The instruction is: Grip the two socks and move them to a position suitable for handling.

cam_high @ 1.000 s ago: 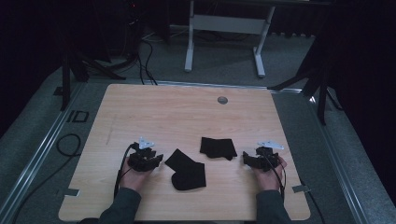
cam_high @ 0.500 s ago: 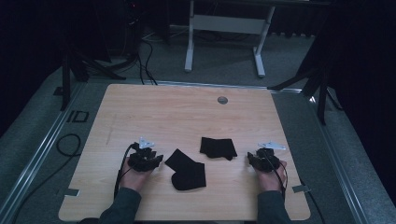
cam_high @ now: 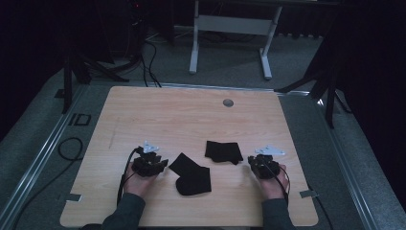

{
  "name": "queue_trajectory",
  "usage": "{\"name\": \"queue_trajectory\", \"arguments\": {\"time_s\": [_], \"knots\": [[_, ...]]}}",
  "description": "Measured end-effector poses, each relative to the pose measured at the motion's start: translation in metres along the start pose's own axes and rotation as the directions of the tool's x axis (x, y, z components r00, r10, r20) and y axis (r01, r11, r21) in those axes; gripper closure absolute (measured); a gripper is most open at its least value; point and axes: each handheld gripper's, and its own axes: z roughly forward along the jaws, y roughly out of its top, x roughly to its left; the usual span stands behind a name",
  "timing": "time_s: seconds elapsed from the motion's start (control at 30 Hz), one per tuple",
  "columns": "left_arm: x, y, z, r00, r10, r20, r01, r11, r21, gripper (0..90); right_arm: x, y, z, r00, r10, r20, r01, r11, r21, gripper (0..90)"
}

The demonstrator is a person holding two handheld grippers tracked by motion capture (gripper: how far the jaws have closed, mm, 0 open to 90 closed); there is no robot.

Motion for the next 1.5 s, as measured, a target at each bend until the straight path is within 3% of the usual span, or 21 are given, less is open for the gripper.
{"name": "queue_trajectory", "arguments": {"time_s": [0.07, 0.37, 0.6, 0.7, 0.8, 0.93, 0.97, 1.0, 1.03, 1.07, 1.13, 1.2, 1.33, 1.4, 1.5], "knots": [[0.001, 0.0, 0.0, 1.0, 0.0, 0.0, 0.0, 1.0, 0.002, 64.0, 0.008, 0.003, -0.002, 0.9993, -0.032, -0.017, 0.032, 0.9995, -0.002, 89.6], [-0.001, 0.0, 0.001, 1.0, 0.007, 0.002, -0.007, 0.9999, 0.012, 65.4, 0.034, 0.007, -0.005, 0.9927, -0.094, -0.075, 0.094, 0.9955, -0.013, 89.8], [0.0, 0.0, 0.0, 1.0, 0.008, 0.002, -0.008, 0.9999, 0.012, 65.6, 0.061, 0.008, -0.007, 0.9777, -0.157, -0.139, 0.155, 0.9876, -0.024, 89.7], [-0.001, 0.0, 0.0, 0.9999, 0.011, 0.001, -0.011, 0.9999, 0.013, 66.7, 0.078, 0.008, -0.004, 0.9627, -0.199, -0.184, 0.197, 0.98, -0.026, 89.7], [-0.001, 0.0, 0.0, 0.9999, 0.011, -0.006, -0.011, 0.9998, 0.015, 68.1, 0.084, 0.007, -0.003, 0.9555, -0.215, -0.202, 0.214, 0.9764, -0.028, 89.8], [-0.001, 0.0, 0.001, 0.9999, 0.011, -0.007, -0.011, 0.9998, 0.017, 69.9, 0.102, 0.008, -0.004, 0.933, -0.257, -0.252, 0.254, 0.9662, -0.045, 89.8], [-0.001, 0.0, 0.001, 0.9999, 0.011, -0.007, -0.011, 0.9998, 0.017, 70.0, 0.102, 0.008, -0.004, 0.933, -0.257, -0.252, 0.254, 0.9662, -0.045, 89.8], [-0.001, 0.0, 0.001, 0.9999, 0.012, -0.006, -0.012, 0.9998, 0.017, 70.0, 0.109, 0.008, -0.005, 0.9236, -0.275, -0.267, 0.272, 0.9612, -0.049, 89.8], [-0.001, 0.0, 0.001, 0.9999, 0.016, -0.005, -0.016, 0.9997, 0.019, 70.0, 0.109, 0.008, -0.005, 0.9236, -0.275, -0.267, 0.272, 0.9612, -0.049, 89.8], [-0.002, 0.0, 0.001, 0.9998, 0.017, -0.005, -0.017, 0.9997, 0.018, 69.9, 0.115, 0.007, -0.004, 0.9162, -0.288, -0.279, 0.285, 0.9572, -0.053, 89.8], [-0.002, 0.0, 0.001, 0.9998, 0.017, -0.005, -0.017, 0.9997, 0.018, 70.0, 0.118, 0.007, -0.003, 0.9129, -0.29, -0.287, 0.288, 0.9562, -0.051, 89.8], [-0.002, 0.0, 0.001, 0.9998, 0.019, -0.008, -0.018, 0.9997, 0.017, 70.0, 0.125, 0.003, 0.002, 0.9029, -0.303, -0.305, 0.307, 0.9511, -0.036, 89.8], [-0.002, 0.0, 0.001, 0.9998, 0.016, -0.013, -0.016, 0.9998, 0.013, 70.9, 0.13, 0.0, 0.007, 0.8957, -0.311, -0.318, 0.323, 0.9464, -0.015, 89.8], [-0.003, 0.001, 0.0, 0.9998, 0.016, -0.012, -0.016, 0.9998, 0.011, 71.3, 0.132, -0.002, 0.012, 0.8884, -0.322, -0.328, 0.345, 0.9386, 0.014, 89.8], [-0.005, 0.001, -0.001, 0.9998, 0.021, -0.007, -0.021, 0.9998, 0.005, 73.7, 0.13, -0.002, 0.012, 0.8882, -0.307, -0.342, 0.334, 0.9424, 0.021, 89.9]]}}
